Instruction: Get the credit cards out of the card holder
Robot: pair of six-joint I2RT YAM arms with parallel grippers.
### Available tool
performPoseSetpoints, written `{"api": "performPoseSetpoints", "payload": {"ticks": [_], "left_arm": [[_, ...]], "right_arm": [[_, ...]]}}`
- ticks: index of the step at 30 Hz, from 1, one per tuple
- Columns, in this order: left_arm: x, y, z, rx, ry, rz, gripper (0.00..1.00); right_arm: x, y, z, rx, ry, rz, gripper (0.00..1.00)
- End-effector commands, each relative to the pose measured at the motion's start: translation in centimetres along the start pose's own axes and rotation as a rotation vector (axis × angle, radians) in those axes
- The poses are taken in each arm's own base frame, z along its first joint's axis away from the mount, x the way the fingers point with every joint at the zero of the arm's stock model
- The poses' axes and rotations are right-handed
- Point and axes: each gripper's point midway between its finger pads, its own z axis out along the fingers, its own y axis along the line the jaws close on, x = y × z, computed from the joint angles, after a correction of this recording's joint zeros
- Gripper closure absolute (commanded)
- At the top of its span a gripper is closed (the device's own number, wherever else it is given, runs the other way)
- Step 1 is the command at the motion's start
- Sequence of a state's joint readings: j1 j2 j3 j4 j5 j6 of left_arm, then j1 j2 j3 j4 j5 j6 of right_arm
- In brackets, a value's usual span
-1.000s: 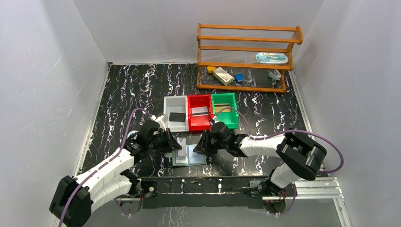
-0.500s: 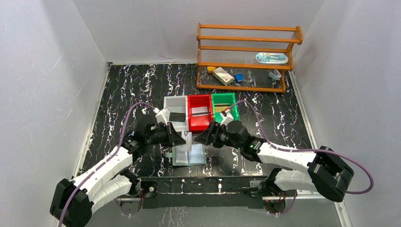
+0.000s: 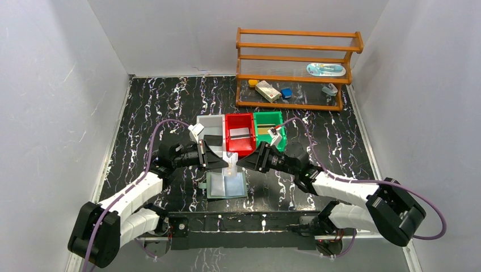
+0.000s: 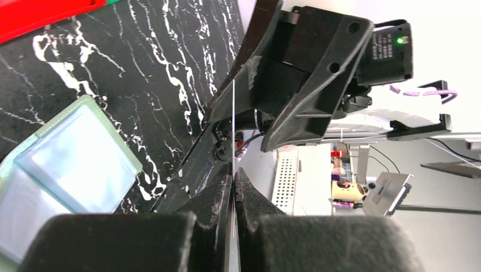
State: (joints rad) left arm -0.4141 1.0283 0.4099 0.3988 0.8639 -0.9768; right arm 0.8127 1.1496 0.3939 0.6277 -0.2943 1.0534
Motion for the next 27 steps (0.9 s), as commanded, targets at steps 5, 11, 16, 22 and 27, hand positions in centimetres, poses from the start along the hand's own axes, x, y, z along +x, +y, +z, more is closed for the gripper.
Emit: {"api": "performPoseSetpoints", "payload": {"ticks": [5, 11, 16, 22, 27], "left_arm": [[0.2, -3.1, -0.5, 0.132, 0.043, 0.054, 1.00], [0.2, -3.2, -0.5, 0.148, 0.034, 0.047, 1.00], [0.4, -3.1, -0.5, 0.156, 0.041, 0.048, 1.00], [0.3, -3.0, -0.5, 0.144, 0.037, 0.057, 0.90], [-0.5, -1.4, -1.4, -0.016, -0.063, 0.134, 0.29]], "right_arm": [[-0.3, 3.9, 0.4, -0.211, 0.018, 0.000, 0.53], [0.1, 5.1, 0.1, -0.300, 0.040, 0.008, 0.68], [0.3, 5.6, -0.1, -0.344, 0.047, 0.018, 0.79], [0.8, 5.3, -0.8, -0.365, 0.047, 0.022, 0.93], [0.2, 4.3, -0.6, -0.277, 0.016, -0.005, 1.00]]}}
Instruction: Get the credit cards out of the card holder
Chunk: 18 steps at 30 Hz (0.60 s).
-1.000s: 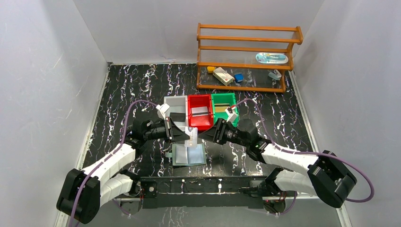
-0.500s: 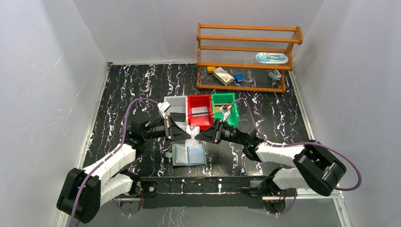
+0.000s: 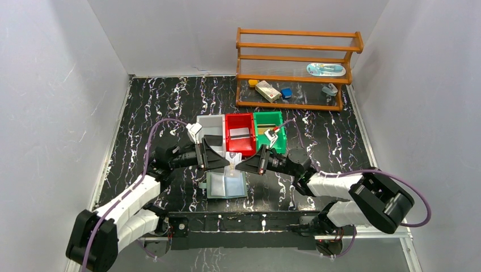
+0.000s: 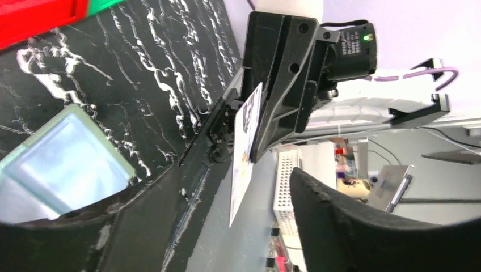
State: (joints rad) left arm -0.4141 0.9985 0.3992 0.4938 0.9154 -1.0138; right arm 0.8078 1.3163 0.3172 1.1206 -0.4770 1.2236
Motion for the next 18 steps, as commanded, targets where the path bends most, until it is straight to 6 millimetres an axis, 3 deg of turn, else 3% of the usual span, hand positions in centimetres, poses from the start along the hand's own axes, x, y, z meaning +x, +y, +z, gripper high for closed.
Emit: {"api": "performPoseSetpoints", "payload": {"ticks": [1, 2, 4, 5, 12, 18], "left_arm": [[-0.6, 1.2, -1.3, -0.149, -0.068, 0.101, 0.22], [-0.7, 1.7, -1.6, -0.190, -0.077, 0.107, 0.16], [-1.0, 2.8, -2.2, -0.277, -0.100, 0.117, 0.03], [-1.3, 3.3, -2.6, -0.323, -0.119, 0.125, 0.02], [-2.7, 7.0, -6.7, -0.665, -0.210, 0.195, 0.02], [-4.4, 5.9, -8.7, -0.763, -0.275, 0.245, 0.02]], "right_arm": [[-1.0, 0.0, -0.4, 0.050, -0.039, -0.077, 1.00], [-2.0, 0.5, 0.0, 0.071, -0.052, -0.118, 1.00], [-2.8, -0.5, 0.0, 0.170, -0.066, -0.154, 1.00], [-3.3, -0.9, -0.2, 0.219, -0.080, -0.170, 1.00], [-7.9, -4.1, -2.7, 0.614, -0.181, -0.338, 1.00], [-11.4, -5.4, -3.2, 0.845, -0.150, -0.504, 1.00]]}}
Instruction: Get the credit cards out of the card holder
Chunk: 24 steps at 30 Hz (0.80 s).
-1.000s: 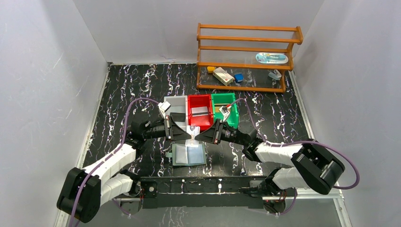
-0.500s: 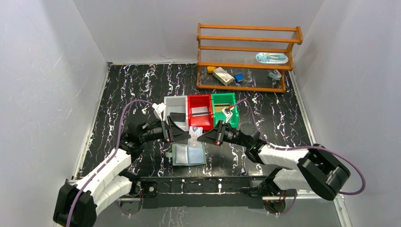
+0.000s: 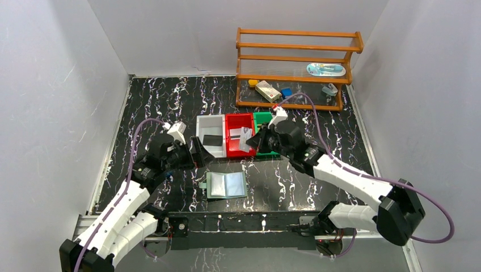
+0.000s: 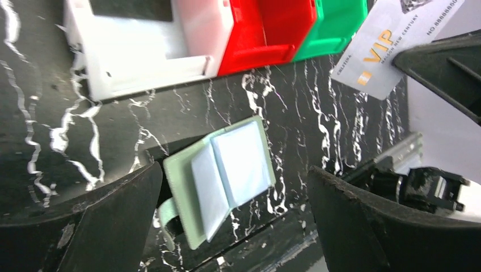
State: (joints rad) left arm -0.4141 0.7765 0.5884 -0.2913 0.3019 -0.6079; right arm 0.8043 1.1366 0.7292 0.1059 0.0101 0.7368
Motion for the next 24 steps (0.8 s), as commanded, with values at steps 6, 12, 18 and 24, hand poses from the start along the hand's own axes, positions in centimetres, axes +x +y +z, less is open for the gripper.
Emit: {"api": "performPoseSetpoints", "payload": {"ticks": [6, 12, 18, 24], "left_arm": [[-3.0, 1.4, -2.8, -0.147, -0.104, 0.162, 0.02], [-3.4, 1.9, -2.9, -0.179, -0.121, 0.166, 0.02], [-4.4, 2.5, -3.4, -0.226, -0.169, 0.168, 0.02], [-5.1, 3.1, -4.3, -0.272, -0.218, 0.164, 0.02]], "right_arm": [[-4.5, -4.5, 2.6, 0.321, 0.034, -0.448, 1.00], [-4.7, -4.7, 6.1, 0.319, 0.146, -0.736, 1.00], [-4.3, -5.4, 8.9, 0.343, 0.206, -1.026, 1.00], [-3.4, -6.7, 10.8, 0.403, 0.287, -1.303, 1.00]]}}
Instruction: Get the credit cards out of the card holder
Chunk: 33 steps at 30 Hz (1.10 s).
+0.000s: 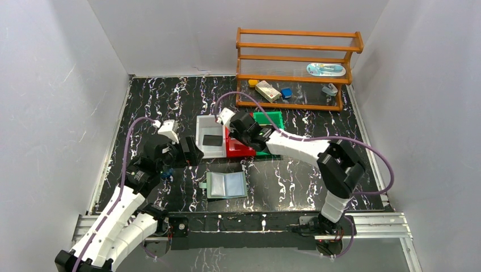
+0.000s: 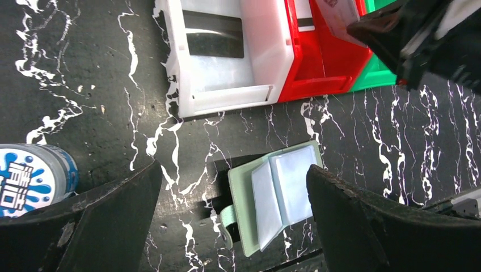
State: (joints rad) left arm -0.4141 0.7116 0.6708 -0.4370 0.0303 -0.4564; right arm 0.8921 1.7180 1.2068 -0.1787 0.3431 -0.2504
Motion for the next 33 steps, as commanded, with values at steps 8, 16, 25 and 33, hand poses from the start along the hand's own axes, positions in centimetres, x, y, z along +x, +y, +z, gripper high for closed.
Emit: {"api": "performPoseSetpoints", "payload": {"ticks": [8, 16, 25, 33], "left_arm": [[-2.9, 1.5, -2.3, -0.098, -0.138, 0.006, 0.02], [-3.1, 1.8, -2.8, -0.112, -0.156, 0.010, 0.02], [-3.2, 1.9, -2.9, -0.114, -0.161, 0.009, 0.02], [-3.1, 1.8, -2.8, -0.111, -0.155, 0.010, 0.02]], "right_arm": [[-2.6, -2.5, 2.9, 0.168, 0.002, -0.398, 1.00], [-3.2, -1.4, 5.1, 0.116, -0.010, -0.523, 1.00], [-1.6, -0.6, 6.7, 0.072, 0.030, -0.580, 0.98], [-0.4, -0.2, 6.4, 0.027, 0.036, -0.541, 0.60]]}}
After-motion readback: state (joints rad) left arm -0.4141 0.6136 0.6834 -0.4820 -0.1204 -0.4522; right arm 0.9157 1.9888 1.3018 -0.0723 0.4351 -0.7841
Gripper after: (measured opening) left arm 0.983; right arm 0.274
